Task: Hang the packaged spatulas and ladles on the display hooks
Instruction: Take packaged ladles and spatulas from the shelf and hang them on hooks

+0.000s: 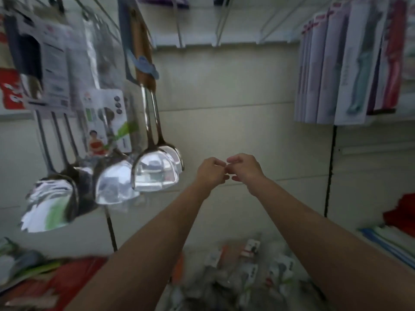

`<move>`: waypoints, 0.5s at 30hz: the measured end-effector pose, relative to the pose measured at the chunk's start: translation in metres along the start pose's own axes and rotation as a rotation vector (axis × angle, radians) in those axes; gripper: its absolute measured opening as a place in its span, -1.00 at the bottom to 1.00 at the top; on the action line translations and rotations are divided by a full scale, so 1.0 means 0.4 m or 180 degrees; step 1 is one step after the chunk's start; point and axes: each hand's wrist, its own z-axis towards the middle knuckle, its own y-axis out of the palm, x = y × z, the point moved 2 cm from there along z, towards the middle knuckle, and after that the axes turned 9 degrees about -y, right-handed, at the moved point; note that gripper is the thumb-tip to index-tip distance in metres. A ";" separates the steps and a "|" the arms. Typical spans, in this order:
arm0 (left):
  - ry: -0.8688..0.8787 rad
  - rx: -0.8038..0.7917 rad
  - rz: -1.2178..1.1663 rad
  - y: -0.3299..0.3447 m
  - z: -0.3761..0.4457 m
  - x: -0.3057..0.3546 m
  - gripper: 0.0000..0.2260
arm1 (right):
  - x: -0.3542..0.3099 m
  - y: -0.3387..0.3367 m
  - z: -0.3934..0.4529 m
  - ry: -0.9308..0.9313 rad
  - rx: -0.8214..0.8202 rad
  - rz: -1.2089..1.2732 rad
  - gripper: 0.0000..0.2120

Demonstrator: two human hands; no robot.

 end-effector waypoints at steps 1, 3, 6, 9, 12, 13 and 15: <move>-0.0057 -0.0062 -0.0062 0.019 0.005 -0.018 -0.89 | 0.030 -0.003 0.006 0.0060 -0.0001 -0.0009 -0.74; -0.0154 -0.0122 -0.0076 0.055 0.019 -0.059 -0.89 | 0.092 -0.008 0.014 0.0184 -0.0013 -0.0021 -0.78; -0.0317 -0.0219 0.0023 0.113 0.042 -0.141 -0.87 | 0.192 -0.009 0.017 0.0380 -0.0041 -0.0069 -0.85; -0.0562 -0.0374 0.0088 0.155 0.050 -0.235 -0.82 | 0.286 -0.002 0.004 0.0661 -0.0338 -0.0339 -0.85; -0.0822 -0.0431 0.0086 0.187 0.052 -0.335 -0.78 | 0.370 0.007 -0.016 0.0944 -0.0834 -0.0710 -0.84; -0.0918 -0.0474 0.0084 0.194 0.047 -0.359 -0.76 | 0.393 0.009 -0.023 0.1009 -0.0954 -0.0788 -0.82; -0.1079 -0.0614 0.0144 0.202 0.050 -0.392 -0.75 | 0.427 0.008 -0.031 0.1123 -0.1091 -0.0852 -0.82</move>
